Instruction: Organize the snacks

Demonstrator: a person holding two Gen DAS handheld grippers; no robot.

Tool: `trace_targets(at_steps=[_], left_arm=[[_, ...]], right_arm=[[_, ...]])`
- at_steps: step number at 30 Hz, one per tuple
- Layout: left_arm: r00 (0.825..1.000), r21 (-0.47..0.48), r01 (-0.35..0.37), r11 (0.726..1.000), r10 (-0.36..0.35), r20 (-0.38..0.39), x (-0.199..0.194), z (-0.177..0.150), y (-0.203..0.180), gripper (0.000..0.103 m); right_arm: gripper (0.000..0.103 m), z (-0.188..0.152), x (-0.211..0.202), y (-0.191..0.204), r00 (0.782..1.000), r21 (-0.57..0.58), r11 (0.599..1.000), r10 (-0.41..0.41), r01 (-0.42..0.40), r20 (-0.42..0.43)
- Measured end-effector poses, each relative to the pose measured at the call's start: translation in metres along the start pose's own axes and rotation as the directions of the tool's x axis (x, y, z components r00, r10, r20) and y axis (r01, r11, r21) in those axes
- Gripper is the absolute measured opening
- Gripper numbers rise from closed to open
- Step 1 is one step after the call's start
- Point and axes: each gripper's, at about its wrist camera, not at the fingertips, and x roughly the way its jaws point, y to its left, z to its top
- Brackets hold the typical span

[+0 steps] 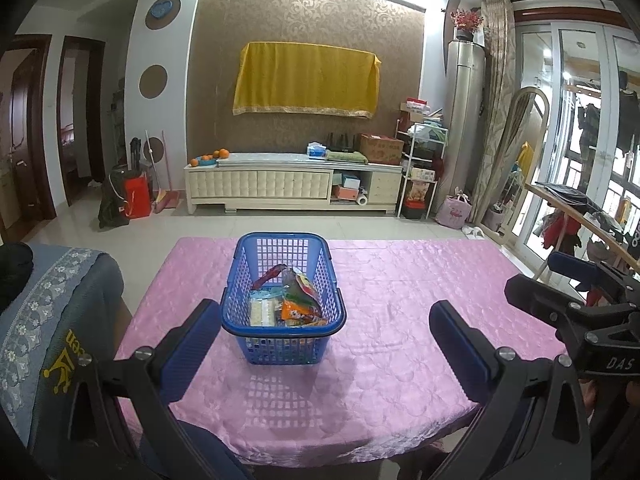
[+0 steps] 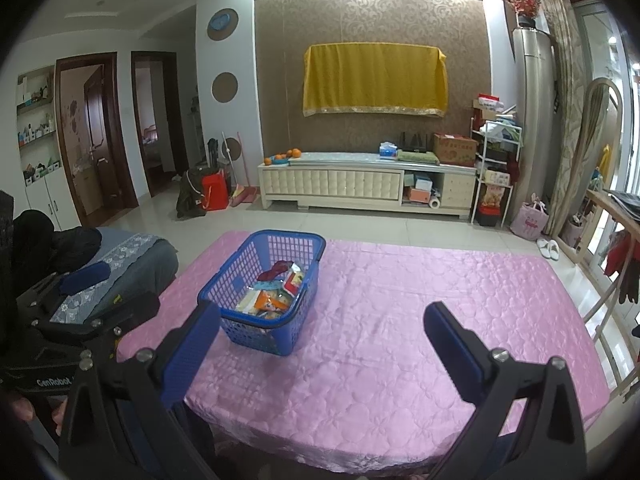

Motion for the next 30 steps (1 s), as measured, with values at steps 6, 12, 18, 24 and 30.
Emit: trace_targets(at_steps=[6, 12, 18, 24, 30], left_arm=[[1.0, 0.004, -0.01, 1.0, 0.01, 0.002, -0.0018, 0.0009, -0.0014, 0.103], [1.0, 0.018, -0.018, 1.0, 0.018, 0.011, -0.0033, 0.0008, -0.0038, 0.103], [1.0, 0.022, -0.014, 1.0, 0.014, 0.008, -0.0026, -0.0006, -0.0053, 0.103], [1.0, 0.024, -0.013, 1.0, 0.013, 0.015, -0.0035, -0.0016, -0.0045, 0.103], [1.0, 0.015, -0.014, 1.0, 0.013, 0.014, -0.0043, -0.0024, -0.0039, 0.103]], right_arm=[[0.103, -0.0006, -0.0007, -0.0003, 1.0, 0.01, 1.0, -0.002, 0.002, -0.005], [0.103, -0.0013, -0.0013, -0.0004, 1.0, 0.011, 1.0, -0.001, 0.001, -0.003], [0.103, -0.0014, -0.0009, 0.0001, 1.0, 0.011, 1.0, -0.003, 0.003, -0.006], [0.103, -0.0014, -0.0016, 0.0006, 1.0, 0.012, 1.0, -0.002, 0.002, -0.002], [0.103, -0.0038, -0.0032, 0.0022, 1.0, 0.011, 1.0, -0.002, 0.002, 0.0]])
